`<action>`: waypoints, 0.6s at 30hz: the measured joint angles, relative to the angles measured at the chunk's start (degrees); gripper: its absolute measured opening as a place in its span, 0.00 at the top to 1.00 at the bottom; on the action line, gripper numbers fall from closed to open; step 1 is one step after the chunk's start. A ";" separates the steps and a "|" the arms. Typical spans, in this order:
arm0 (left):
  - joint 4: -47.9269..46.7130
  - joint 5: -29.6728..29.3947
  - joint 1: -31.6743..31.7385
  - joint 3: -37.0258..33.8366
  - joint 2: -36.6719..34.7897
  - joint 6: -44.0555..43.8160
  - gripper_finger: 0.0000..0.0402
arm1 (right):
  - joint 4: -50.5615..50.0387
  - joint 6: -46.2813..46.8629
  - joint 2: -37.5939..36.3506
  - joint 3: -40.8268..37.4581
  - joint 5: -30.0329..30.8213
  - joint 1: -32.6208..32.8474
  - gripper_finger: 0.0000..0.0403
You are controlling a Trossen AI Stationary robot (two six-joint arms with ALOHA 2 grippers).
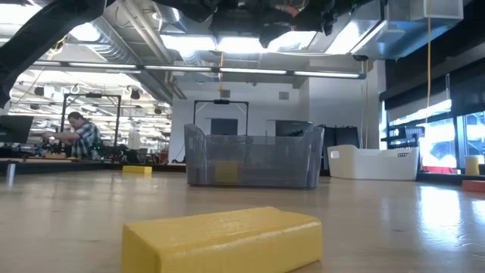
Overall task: Sort & place blocks by color
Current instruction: Put the top orange block into the white bin
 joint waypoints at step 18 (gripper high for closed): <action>-11.90 -0.54 6.94 -0.03 0.11 6.80 0.46 | -33.05 4.84 -1.38 10.95 25.95 -1.30 0.68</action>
